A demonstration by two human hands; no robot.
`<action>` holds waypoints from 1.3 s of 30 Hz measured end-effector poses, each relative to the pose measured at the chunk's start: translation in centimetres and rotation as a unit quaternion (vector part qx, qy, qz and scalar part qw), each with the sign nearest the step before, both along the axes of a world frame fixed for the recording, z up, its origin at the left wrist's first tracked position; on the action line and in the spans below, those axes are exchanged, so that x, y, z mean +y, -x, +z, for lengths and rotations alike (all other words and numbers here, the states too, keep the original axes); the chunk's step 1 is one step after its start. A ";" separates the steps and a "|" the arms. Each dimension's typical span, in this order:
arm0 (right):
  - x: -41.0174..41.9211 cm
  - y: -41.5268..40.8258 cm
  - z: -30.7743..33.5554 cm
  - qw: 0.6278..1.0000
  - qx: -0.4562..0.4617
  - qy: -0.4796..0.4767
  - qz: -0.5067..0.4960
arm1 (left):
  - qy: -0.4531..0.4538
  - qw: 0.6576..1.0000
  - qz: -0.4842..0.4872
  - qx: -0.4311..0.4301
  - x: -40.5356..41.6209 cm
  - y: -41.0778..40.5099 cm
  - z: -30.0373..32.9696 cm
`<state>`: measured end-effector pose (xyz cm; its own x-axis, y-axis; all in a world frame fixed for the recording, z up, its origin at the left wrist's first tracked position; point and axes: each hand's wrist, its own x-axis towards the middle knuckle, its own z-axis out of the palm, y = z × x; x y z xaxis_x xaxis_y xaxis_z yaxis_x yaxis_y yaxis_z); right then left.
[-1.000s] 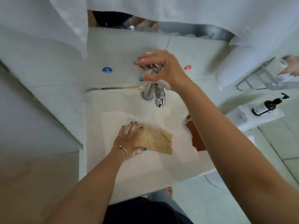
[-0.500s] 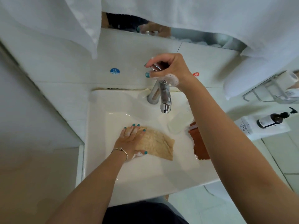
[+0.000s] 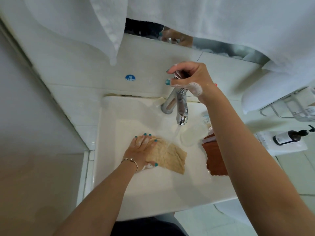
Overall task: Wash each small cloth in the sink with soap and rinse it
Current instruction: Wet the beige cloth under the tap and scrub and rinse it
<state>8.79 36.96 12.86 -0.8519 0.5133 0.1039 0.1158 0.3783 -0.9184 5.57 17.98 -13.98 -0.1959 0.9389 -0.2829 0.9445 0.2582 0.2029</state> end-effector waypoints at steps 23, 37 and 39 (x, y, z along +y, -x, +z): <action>-8.2 -12.1 -8.8 0.973 0.069 0.058 -0.214 | 0.034 0.995 0.079 -0.039 -1.0 -2.2 0.8; -10.2 -11.5 -25.6 0.858 -0.478 -0.181 -0.053 | 0.057 0.994 0.085 -0.031 -3.9 0.0 1.2; -10.6 -12.0 -25.4 0.845 -0.505 -0.175 -0.001 | 0.083 0.994 0.071 -0.006 -4.6 0.6 1.4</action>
